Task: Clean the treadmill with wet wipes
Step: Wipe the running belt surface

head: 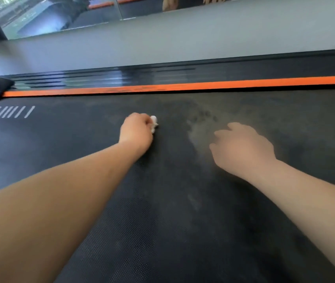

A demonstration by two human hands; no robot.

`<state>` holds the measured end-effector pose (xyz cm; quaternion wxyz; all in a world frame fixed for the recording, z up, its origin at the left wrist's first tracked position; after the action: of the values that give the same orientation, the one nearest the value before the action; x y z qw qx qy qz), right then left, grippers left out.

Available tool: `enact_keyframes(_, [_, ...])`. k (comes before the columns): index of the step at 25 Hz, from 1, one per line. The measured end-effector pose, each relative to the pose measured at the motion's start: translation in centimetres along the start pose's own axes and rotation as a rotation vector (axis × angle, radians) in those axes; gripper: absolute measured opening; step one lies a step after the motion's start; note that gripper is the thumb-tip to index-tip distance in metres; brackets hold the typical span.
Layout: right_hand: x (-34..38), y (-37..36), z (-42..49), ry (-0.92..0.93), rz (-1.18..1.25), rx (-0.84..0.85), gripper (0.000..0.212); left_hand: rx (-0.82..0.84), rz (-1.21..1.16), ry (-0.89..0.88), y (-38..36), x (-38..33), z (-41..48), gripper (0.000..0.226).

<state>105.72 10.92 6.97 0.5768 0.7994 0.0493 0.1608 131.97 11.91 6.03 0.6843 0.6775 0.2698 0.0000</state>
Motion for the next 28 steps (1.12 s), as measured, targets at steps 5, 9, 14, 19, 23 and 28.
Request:
enact_keyframes(5, [0.1,2.5,4.5,-0.008,-0.158,0.029,0.044,0.029,-0.013,-0.164,-2.7,-5.1,0.4,0.019])
enact_keyframes(9, [-1.4,4.9,7.2,0.001,-0.245,0.011,0.053,0.066,-0.013,-0.308,-3.6,-8.6,4.3,0.018])
enact_keyframes(14, [-3.9,3.8,7.6,-0.024,-0.188,0.243,0.074,-0.002,0.032,0.157,-2.6,-7.3,10.2,0.033])
enact_keyframes(19, [-2.8,5.0,9.7,-0.075,-0.113,0.17,0.079,0.148,-0.013,-0.181,-6.1,-13.3,7.5,0.019])
enact_keyframes(23, [-3.1,4.6,9.2,-0.085,-0.109,0.189,0.075,0.051,0.004,-0.026,-4.8,-11.5,9.4,0.026])
enact_keyframes(28, [-4.7,3.8,7.8,-0.023,-0.188,0.167,0.072,0.164,0.052,-0.407,-7.0,-15.6,4.1,0.019])
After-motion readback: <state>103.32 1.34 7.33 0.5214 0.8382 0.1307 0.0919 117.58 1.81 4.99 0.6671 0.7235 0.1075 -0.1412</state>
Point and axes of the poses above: each hand's wrist, its own z-axis towards the middle knuckle, its own y-axis out of the back of the hand, x = y × z, the point moved 1 cm from there along z, towards the middle knuckle, and after that the axes turned 7 degrees about x, right-handed, at the moved point
